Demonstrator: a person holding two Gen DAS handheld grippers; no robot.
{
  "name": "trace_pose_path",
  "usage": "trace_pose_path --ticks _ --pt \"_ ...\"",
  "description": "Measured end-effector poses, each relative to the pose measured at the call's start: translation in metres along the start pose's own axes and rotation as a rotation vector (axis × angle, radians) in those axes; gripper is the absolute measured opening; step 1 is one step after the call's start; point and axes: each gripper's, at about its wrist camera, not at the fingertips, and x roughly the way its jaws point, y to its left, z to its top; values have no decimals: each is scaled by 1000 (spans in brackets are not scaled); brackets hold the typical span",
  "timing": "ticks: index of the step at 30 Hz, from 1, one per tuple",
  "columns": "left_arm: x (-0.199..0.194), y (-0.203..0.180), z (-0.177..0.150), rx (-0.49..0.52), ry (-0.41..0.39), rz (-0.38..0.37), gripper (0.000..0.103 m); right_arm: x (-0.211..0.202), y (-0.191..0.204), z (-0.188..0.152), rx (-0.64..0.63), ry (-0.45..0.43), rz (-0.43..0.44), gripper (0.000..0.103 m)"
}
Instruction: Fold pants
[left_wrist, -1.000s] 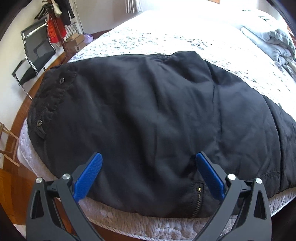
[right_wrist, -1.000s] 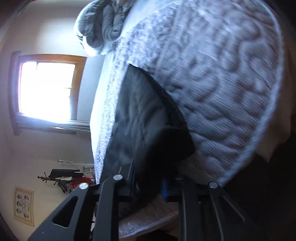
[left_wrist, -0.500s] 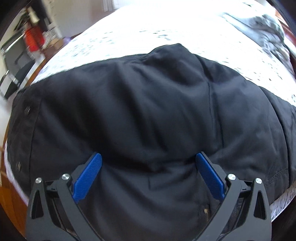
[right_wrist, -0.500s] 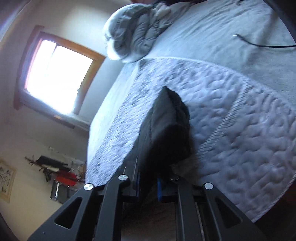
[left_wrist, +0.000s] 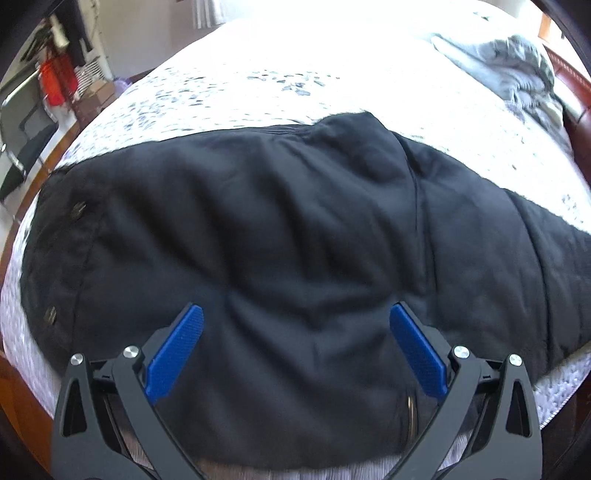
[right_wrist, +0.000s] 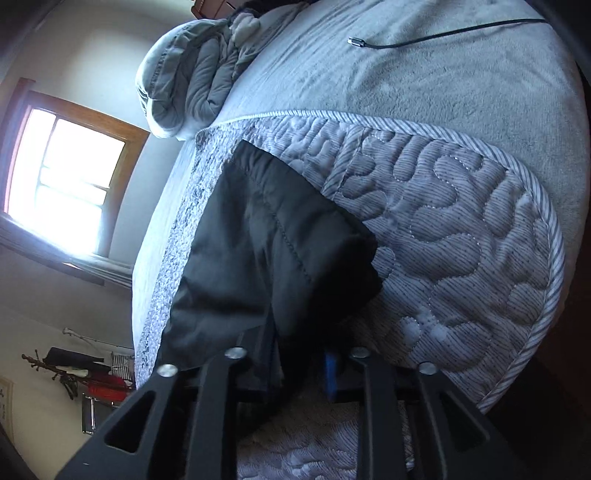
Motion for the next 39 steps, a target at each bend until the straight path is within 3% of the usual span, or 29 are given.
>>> trace_pose_path --ticks 9,11,13,17,21,27,34,39 --pt "-35 33 -32 -112 -19 -40 100 1 -17 5 107 -35 79 45" --pt "-35 36 -32 -126 -23 -40 100 6 -16 11 116 -33 89 38" --pt "-36 39 -34 -138 -23 -37 100 10 -15 15 119 -24 87 25" --pt "-40 44 -36 -169 -28 -49 100 5 4 17 79 -52 42 18" --pt "-46 49 -41 -176 -36 -57 100 -7 45 15 -34 -110 -15 17" --pt "-56 58 -44 -197 -63 -71 100 -22 123 8 -222 -145 -9 17" --pt "-59 70 -52 -219 -63 -74 100 -27 207 -21 -437 -139 26 17" --pt "-61 78 -57 -226 -68 -72 100 -21 268 -60 -625 -100 68 17"
